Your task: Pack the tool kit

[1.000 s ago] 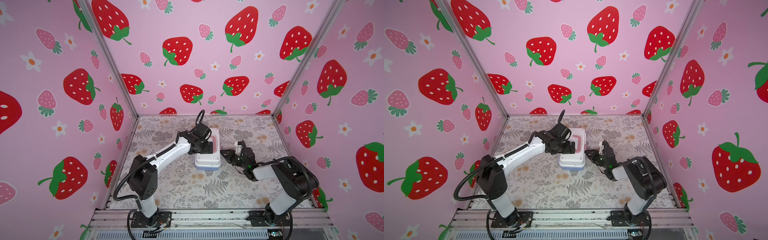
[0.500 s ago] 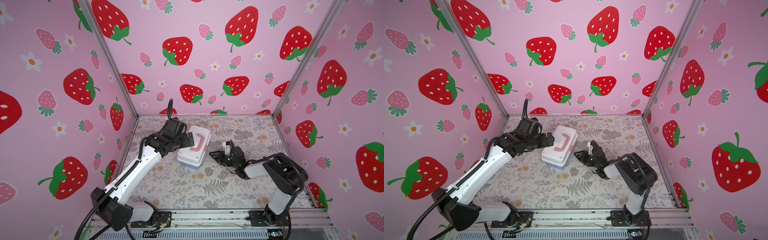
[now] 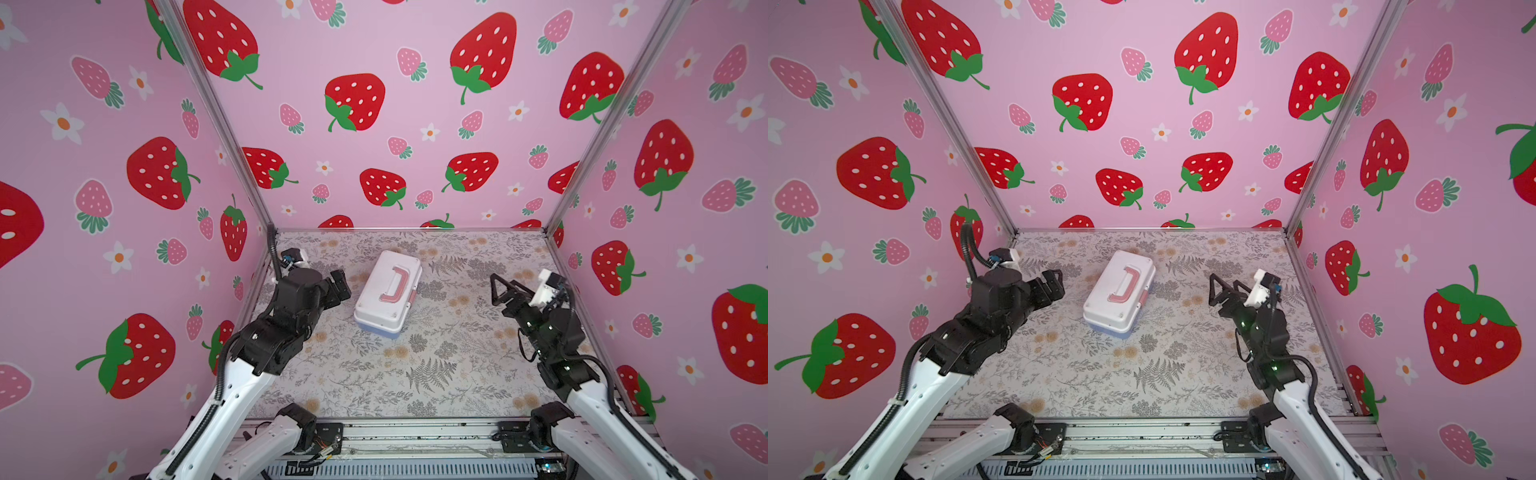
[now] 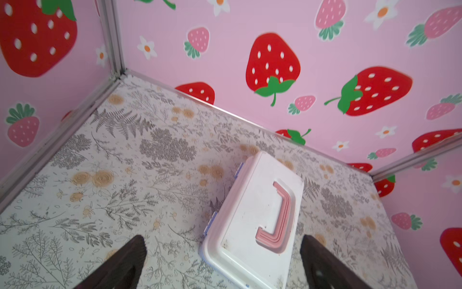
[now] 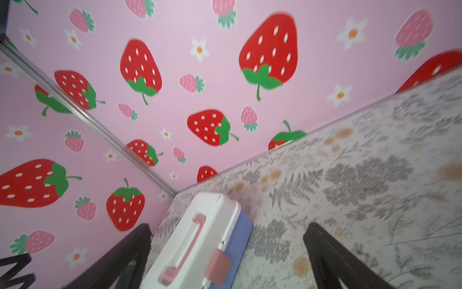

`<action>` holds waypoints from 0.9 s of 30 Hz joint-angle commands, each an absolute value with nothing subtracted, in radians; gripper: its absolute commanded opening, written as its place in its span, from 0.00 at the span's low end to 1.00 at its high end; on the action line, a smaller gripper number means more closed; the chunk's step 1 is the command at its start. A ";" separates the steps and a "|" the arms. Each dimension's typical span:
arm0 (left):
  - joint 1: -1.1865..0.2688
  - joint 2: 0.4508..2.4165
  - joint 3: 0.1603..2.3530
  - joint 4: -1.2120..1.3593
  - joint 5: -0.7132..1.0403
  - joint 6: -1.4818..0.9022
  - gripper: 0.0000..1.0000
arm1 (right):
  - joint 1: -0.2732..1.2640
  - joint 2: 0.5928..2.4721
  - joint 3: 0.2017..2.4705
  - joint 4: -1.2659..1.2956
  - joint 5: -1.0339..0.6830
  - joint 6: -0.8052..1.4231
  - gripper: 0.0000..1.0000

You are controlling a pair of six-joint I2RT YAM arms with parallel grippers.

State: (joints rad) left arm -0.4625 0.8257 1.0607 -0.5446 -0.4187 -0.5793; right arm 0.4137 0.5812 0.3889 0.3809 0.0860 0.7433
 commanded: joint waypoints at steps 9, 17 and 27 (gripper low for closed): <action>-0.459 0.693 0.628 0.039 -0.541 -0.215 0.99 | 0.408 0.309 0.083 0.601 0.442 0.278 0.99; -0.452 0.871 0.533 0.109 -0.700 -0.162 0.99 | 0.408 0.636 0.154 0.525 0.384 0.120 0.99; -0.431 1.033 0.446 0.252 -0.686 -0.063 0.99 | 0.399 0.891 0.105 0.799 0.594 0.069 0.99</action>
State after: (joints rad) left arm -0.4446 1.0275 0.4263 0.1623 -0.6495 -0.1184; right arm 0.4088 0.8425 0.1272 0.6708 0.5087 0.1173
